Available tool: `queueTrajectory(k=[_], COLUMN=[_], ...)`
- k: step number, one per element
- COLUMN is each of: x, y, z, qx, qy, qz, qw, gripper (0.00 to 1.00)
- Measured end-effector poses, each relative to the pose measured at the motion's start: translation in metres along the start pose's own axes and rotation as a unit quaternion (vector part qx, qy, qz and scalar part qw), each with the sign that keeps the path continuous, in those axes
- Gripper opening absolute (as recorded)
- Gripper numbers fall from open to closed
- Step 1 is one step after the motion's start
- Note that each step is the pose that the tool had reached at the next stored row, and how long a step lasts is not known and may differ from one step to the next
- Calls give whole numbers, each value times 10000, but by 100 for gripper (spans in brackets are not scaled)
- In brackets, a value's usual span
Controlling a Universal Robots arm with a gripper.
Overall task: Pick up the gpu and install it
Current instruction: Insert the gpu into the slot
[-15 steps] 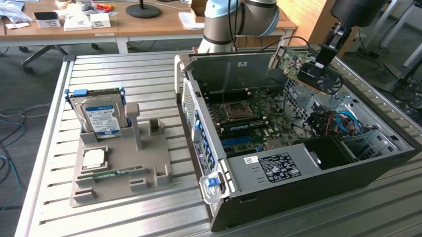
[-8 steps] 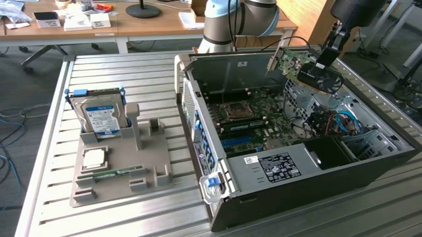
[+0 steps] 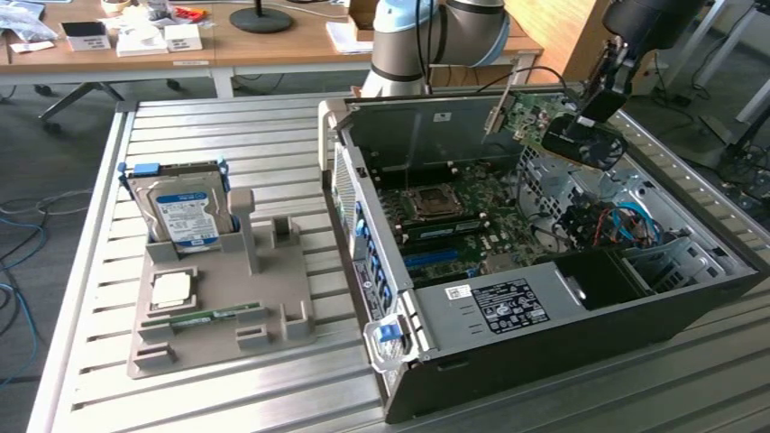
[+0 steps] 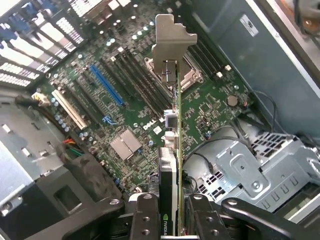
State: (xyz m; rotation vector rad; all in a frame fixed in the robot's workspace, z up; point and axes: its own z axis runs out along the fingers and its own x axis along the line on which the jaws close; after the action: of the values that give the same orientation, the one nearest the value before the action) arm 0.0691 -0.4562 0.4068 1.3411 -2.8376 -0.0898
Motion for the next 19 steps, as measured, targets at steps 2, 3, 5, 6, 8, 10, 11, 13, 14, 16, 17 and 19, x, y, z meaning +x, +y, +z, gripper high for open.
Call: queueTrajectory(k=[2, 3, 5, 6, 8, 10, 11, 13, 14, 16, 17, 19], x=[0, 0, 0, 0, 0, 0, 0, 0, 0, 0, 0, 0], y=[0, 0, 0, 0, 0, 0, 0, 0, 0, 0, 0, 0], z=[0, 0, 0, 1, 1, 1, 1, 1, 1, 2, 2, 2], qx=[-3, -4, -7, -8, -10, -13, -14, -16, -17, -19, -20, -22], qy=[6, 9, 16, 18, 24, 29, 31, 36, 39, 44, 47, 52], qz=[-121, -179, -298, -351, -450, -545, -593, -695, -745, -845, -893, -987], qw=[9999, 9998, 9996, 9994, 9990, 9985, 9982, 9976, 9972, 9964, 9960, 9951], gripper=[27, 27, 27, 27, 27, 27, 27, 27, 27, 27, 27, 27])
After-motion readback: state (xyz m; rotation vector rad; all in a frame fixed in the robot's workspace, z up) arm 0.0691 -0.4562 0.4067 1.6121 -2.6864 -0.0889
